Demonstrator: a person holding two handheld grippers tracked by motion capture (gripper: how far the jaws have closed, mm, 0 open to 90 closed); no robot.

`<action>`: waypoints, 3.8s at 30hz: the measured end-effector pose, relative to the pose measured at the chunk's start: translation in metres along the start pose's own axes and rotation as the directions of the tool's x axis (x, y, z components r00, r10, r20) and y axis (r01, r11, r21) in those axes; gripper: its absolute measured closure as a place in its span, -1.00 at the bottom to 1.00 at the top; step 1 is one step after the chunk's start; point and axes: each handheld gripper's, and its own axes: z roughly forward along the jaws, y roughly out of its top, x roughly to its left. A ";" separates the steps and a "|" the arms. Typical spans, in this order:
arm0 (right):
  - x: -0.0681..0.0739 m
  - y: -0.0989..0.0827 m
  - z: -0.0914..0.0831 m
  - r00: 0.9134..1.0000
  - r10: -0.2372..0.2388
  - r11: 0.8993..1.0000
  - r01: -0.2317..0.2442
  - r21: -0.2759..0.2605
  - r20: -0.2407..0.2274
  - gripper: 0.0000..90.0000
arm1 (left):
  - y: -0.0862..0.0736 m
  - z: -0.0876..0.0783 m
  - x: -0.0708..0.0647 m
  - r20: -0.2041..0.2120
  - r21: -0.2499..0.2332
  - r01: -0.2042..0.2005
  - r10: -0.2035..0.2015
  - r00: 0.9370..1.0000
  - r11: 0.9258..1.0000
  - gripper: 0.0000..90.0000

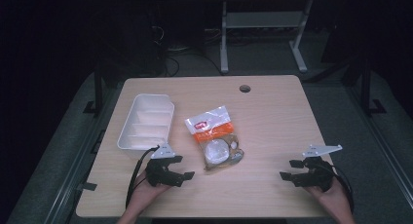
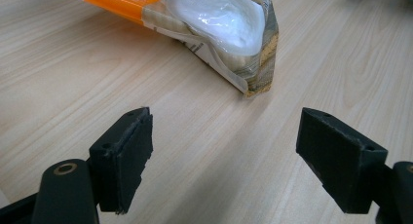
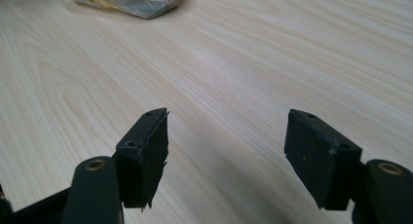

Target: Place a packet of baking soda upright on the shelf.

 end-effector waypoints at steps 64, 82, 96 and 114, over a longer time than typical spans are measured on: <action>0.045 0.115 0.118 0.967 -0.190 0.974 0.208 0.093 -0.171 0.57 | 0.048 0.052 0.029 -0.025 0.014 0.181 -0.180 0.983 0.983 -0.56; 0.038 0.110 0.110 0.969 -0.202 0.975 0.213 0.067 -0.143 0.33 | 0.060 0.078 0.048 0.117 0.042 0.352 -0.354 0.928 0.935 0.50; 0.010 0.102 0.088 0.988 -0.071 0.997 0.069 -0.023 -0.138 -0.16 | 0.075 0.074 0.031 0.122 0.028 0.216 -0.218 0.968 0.976 0.99; 0.014 0.103 0.097 0.943 -0.057 0.996 0.031 -0.084 -0.329 0.26 | 0.082 0.057 0.006 0.158 -0.007 0.068 -0.066 0.985 0.998 0.98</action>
